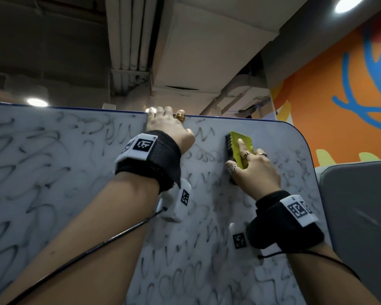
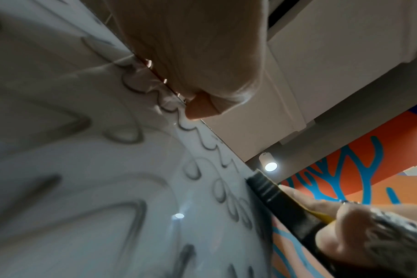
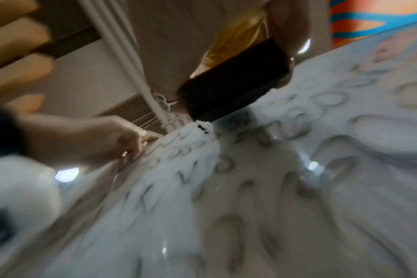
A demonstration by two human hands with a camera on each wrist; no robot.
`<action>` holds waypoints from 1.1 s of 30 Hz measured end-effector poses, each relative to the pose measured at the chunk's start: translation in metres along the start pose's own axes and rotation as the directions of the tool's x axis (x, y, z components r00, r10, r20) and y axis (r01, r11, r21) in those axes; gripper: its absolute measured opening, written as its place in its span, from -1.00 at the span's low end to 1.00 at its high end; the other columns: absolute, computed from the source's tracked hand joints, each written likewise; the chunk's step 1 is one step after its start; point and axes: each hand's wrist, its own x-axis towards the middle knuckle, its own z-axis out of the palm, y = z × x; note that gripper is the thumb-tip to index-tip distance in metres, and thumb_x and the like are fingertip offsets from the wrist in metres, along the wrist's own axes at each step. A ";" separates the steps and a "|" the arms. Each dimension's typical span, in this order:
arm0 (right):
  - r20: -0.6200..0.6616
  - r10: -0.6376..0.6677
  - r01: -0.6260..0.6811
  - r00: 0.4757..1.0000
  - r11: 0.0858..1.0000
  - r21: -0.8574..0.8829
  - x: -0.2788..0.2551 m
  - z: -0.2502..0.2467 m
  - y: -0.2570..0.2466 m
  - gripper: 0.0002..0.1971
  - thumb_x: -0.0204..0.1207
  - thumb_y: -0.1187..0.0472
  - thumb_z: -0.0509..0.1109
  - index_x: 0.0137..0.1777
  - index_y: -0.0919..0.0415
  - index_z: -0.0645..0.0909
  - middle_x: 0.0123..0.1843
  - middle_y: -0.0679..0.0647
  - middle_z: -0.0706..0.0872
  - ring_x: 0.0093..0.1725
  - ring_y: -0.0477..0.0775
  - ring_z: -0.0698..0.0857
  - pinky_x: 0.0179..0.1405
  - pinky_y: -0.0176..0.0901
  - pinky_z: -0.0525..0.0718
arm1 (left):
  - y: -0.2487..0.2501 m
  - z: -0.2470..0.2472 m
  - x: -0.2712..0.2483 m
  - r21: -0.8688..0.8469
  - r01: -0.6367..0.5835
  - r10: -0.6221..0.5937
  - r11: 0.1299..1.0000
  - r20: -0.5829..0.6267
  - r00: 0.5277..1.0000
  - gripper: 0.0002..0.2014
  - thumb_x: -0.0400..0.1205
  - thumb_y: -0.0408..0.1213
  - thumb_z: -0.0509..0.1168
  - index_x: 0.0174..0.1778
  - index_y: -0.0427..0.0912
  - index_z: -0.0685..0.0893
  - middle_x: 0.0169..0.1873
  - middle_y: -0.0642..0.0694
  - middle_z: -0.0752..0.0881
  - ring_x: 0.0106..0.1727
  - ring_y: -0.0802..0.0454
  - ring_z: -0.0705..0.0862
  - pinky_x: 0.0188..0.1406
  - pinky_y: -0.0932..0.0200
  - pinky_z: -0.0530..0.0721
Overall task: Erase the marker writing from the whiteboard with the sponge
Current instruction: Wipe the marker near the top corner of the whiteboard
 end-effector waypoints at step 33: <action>-0.008 -0.270 0.269 0.963 0.963 -0.018 0.005 0.005 -0.068 -0.25 0.49 -0.20 0.22 0.64 -0.17 0.00 0.49 0.16 0.31 0.32 0.28 0.52 0.25 0.03 0.49 | -0.015 0.001 0.007 -0.155 -0.005 0.009 0.988 0.024 1.000 -0.19 0.34 -0.11 -0.11 0.64 0.01 0.21 0.45 -0.16 0.37 0.50 -0.15 0.23 0.60 0.00 0.06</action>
